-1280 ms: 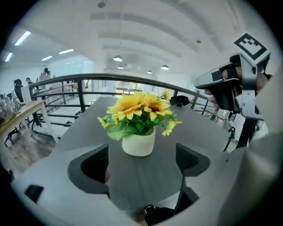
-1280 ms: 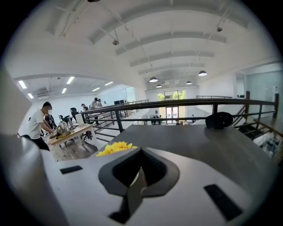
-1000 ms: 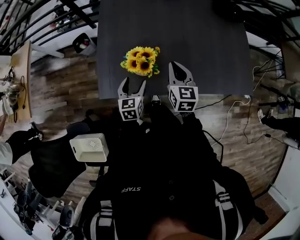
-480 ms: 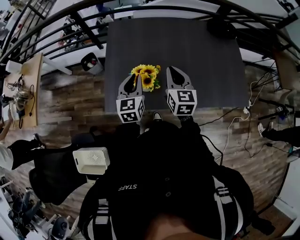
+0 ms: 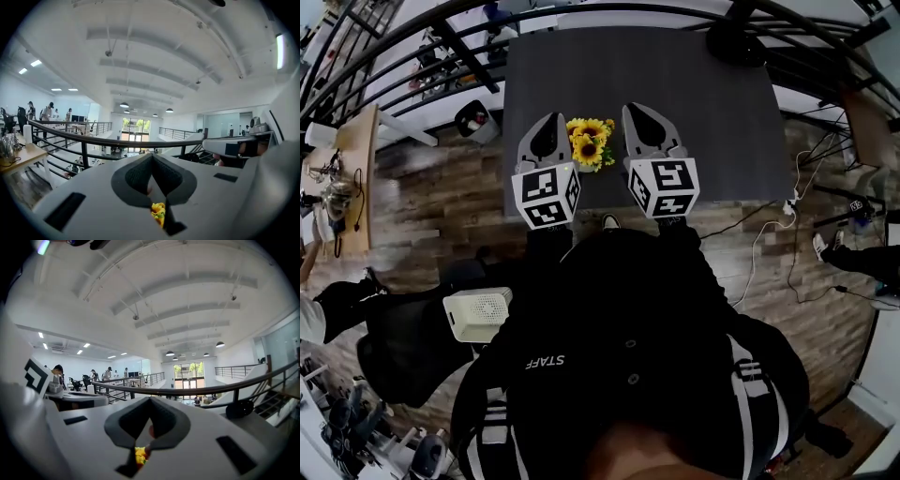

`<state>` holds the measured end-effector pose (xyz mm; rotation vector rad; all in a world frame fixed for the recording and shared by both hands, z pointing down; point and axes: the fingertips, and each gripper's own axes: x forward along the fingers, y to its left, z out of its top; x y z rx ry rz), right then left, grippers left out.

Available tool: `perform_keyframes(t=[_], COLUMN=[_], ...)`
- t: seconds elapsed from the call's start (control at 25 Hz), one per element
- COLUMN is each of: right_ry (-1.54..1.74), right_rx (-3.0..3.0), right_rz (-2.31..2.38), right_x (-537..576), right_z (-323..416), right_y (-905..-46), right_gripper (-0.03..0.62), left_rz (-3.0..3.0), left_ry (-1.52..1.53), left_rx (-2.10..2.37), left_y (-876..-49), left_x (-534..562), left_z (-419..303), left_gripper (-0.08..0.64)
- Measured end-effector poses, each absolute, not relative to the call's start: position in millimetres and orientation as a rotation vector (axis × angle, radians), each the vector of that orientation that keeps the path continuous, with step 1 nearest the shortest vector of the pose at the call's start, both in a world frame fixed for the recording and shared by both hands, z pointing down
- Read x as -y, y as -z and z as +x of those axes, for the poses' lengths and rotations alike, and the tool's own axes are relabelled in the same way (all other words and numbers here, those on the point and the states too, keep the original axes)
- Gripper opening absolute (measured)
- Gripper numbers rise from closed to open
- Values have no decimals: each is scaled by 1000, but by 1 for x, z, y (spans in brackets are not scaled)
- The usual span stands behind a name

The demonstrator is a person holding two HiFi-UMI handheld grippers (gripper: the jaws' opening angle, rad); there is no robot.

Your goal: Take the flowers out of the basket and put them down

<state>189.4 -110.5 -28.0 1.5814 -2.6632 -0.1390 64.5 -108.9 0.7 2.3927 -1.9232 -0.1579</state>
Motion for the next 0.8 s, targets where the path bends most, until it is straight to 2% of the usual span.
perform_keyframes(t=[0.8], right_ry=[210], right_rx=[2698], right_rz=[1567], right_x=[88], right_z=[173], right_y=[39], right_gripper=[12], left_rz=[2444], left_ry=[182], left_rx=[1912], left_y=[10], left_x=[96], left_z=[73], left_gripper=[2])
